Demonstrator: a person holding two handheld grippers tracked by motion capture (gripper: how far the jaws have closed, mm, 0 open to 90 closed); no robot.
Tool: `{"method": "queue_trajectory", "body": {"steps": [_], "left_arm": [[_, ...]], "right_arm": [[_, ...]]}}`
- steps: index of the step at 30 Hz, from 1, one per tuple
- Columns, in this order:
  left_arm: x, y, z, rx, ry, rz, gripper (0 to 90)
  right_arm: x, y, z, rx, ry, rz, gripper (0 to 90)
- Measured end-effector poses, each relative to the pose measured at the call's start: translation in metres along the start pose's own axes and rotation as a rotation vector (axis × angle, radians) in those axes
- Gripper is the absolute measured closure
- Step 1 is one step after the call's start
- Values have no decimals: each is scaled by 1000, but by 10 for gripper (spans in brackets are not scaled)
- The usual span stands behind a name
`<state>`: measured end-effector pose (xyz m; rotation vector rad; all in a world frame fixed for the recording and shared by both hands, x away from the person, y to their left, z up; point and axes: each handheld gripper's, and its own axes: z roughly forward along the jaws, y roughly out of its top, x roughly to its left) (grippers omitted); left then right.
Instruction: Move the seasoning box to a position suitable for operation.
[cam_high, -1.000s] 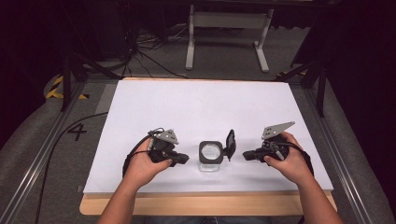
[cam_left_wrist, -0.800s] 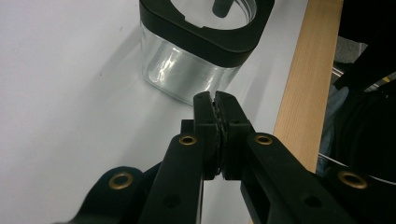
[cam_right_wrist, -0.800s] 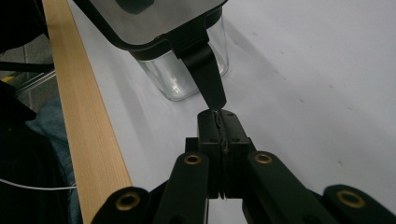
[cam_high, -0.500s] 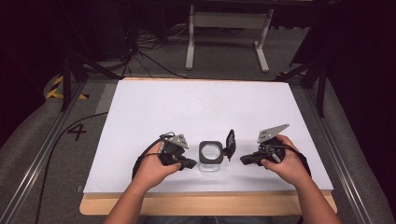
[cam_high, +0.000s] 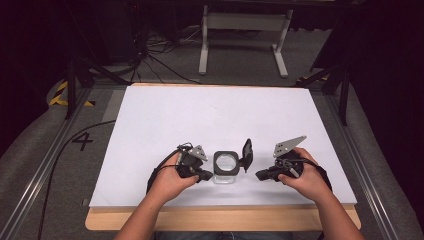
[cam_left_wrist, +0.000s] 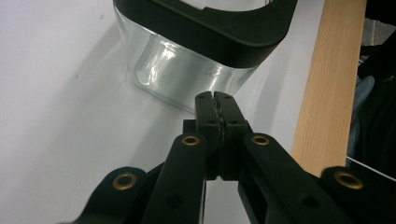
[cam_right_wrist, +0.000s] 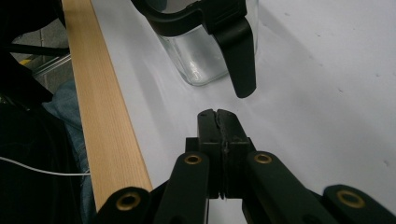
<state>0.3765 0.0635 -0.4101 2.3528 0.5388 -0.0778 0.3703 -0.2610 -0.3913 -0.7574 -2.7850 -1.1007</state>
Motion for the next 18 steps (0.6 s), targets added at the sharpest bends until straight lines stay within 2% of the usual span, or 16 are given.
{"method": "queue_trajectory", "body": {"steps": [3, 7, 8, 11, 16, 18], "left_arm": [[-1, 2, 3, -6, -23, 11, 897], [-3, 7, 10, 12, -52, 29, 897], [-4, 8, 11, 13, -64, 22, 897], [-5, 11, 15, 4, -96, 39, 897], [-10, 16, 22, 55, -106, 61, 895], [-10, 17, 22, 52, -106, 62, 895]], "right_arm": [[0, -1, -1, -5, -3, 2, 900], [2, -4, -1, -2, -6, 5, 900], [2, -5, -1, -2, -6, 9, 900], [2, -9, -2, 0, -11, 15, 900], [4, -12, -2, 0, -5, 16, 900], [5, -12, 0, 4, 0, 13, 900]]}}
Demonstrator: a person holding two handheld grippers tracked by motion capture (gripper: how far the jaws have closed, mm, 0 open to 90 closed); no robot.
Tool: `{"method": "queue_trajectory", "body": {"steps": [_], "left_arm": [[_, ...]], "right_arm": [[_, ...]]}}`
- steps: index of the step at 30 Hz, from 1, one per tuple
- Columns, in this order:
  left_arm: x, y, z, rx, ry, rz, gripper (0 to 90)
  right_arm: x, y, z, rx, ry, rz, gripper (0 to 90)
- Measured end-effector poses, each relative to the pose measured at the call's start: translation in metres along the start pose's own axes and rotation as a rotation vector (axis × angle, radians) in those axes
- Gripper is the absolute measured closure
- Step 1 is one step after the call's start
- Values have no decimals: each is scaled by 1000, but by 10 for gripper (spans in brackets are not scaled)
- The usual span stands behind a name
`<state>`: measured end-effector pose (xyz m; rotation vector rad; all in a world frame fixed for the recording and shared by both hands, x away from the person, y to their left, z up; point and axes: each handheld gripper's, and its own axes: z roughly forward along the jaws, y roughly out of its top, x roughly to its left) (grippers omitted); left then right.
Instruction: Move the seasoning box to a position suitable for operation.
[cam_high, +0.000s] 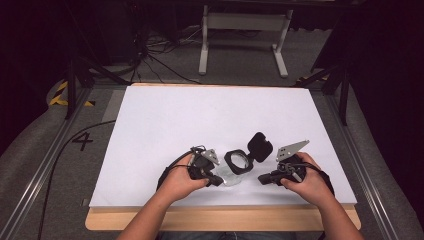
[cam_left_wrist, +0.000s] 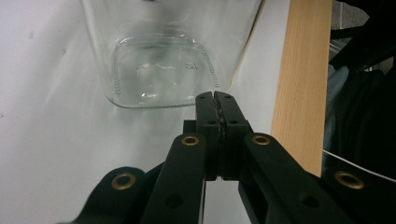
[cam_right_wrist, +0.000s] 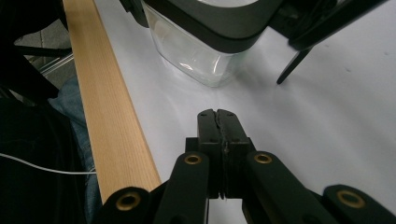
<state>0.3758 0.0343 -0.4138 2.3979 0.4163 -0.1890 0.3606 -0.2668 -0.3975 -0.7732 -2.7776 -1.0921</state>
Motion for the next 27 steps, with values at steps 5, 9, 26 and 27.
{"method": "queue_trajectory", "body": {"steps": [5, 9, 26, 27], "left_arm": [[-1, 1, 1, 7, -8, 6, 892], [-2, 2, 4, 11, -19, 5, 889], [-15, 10, 27, 81, -79, 51, 884], [-17, 11, 30, 82, -73, 54, 890]], "right_arm": [[1, 0, 0, -2, 3, -2, 900], [3, 1, 3, 2, 10, -6, 900], [9, 5, 13, 16, 26, -33, 900], [9, 5, 14, 16, 26, -32, 900]]}}
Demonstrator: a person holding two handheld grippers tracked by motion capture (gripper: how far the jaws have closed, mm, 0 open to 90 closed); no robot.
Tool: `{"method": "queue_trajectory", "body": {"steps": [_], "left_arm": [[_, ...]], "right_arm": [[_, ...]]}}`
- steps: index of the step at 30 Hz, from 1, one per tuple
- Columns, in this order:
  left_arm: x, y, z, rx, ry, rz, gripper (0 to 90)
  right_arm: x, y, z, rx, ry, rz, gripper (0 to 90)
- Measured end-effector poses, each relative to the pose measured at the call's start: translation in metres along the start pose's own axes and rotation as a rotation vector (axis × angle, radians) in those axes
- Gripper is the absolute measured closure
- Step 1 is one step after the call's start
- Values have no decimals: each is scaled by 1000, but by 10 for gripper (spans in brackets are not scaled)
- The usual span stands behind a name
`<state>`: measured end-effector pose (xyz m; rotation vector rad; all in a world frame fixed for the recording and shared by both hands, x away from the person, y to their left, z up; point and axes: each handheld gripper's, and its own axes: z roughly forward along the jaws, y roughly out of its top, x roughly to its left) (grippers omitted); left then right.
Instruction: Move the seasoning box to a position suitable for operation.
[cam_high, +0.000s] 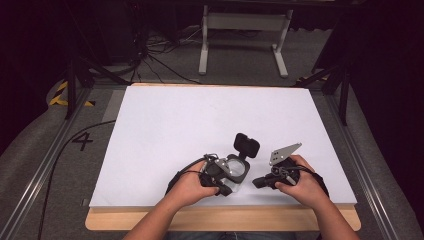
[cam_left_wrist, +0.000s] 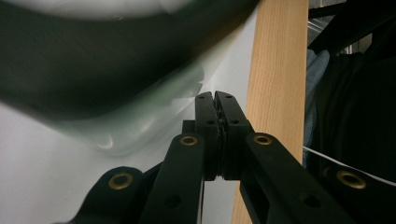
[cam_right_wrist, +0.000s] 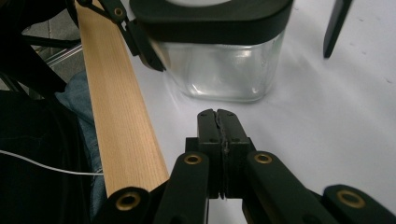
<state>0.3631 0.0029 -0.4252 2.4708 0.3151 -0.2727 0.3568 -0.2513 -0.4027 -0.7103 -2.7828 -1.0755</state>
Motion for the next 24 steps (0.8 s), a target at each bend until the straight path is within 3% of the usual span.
{"method": "queue_trajectory", "body": {"steps": [11, 14, 21, 24], "left_arm": [[-6, 9, 13, -69, 43, 28, 895], [-8, 9, 15, -62, 55, 25, 890], [-5, 4, 9, -50, 37, 12, 869], [-5, 0, 1, -47, 48, -13, 863]], "right_arm": [[0, 0, 1, 0, -1, 4, 900], [0, -1, 1, -1, -5, 1, 900], [-1, -1, 5, -9, -1, -2, 900], [0, 2, 10, -23, -4, -10, 900]]}}
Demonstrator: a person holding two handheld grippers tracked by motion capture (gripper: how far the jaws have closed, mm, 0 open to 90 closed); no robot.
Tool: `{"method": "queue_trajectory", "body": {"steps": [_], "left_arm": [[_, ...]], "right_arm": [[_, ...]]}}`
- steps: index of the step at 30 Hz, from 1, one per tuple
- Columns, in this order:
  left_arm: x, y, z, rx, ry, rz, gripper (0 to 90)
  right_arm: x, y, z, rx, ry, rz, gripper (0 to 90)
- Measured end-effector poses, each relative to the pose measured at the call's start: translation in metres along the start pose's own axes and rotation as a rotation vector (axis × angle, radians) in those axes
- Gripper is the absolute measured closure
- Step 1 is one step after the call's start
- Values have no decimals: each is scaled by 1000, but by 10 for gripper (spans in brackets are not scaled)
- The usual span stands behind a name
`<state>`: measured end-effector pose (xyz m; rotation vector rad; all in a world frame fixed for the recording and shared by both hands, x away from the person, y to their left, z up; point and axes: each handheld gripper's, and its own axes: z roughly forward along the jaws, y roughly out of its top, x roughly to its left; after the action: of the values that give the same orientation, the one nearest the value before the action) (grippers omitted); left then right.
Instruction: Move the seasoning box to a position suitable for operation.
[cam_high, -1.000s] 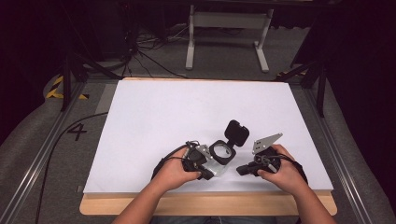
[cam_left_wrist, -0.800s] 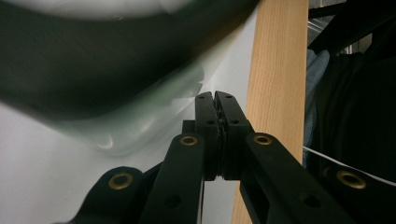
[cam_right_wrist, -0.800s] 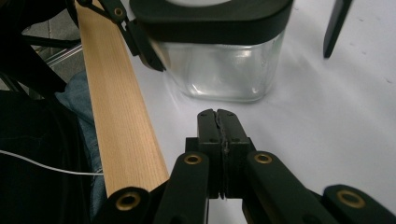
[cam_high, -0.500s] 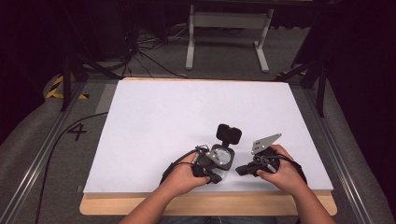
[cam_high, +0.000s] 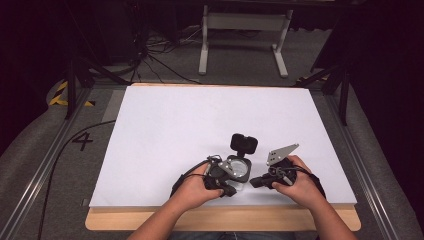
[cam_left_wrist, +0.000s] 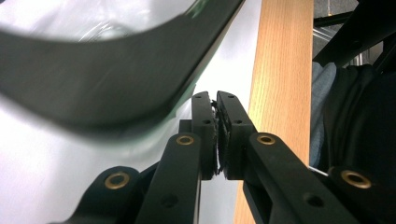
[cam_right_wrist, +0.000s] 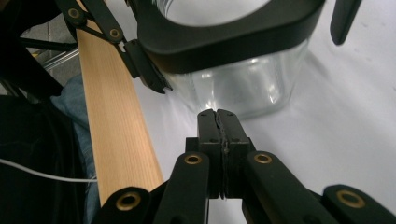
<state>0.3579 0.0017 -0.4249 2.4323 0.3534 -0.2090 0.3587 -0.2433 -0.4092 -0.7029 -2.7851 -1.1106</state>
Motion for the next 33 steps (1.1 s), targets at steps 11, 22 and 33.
{"method": "queue_trajectory", "body": {"steps": [11, 22, 33], "left_arm": [[13, -24, -45, -69, 57, -88, 858], [21, -41, -66, -114, 118, -154, 848], [26, -46, -77, -143, 132, -176, 839]], "right_arm": [[-12, 4, 11, -8, -133, 44, 900], [-13, 18, 28, -41, -217, 58, 900], [-17, 22, 23, -89, -224, 73, 900]]}}
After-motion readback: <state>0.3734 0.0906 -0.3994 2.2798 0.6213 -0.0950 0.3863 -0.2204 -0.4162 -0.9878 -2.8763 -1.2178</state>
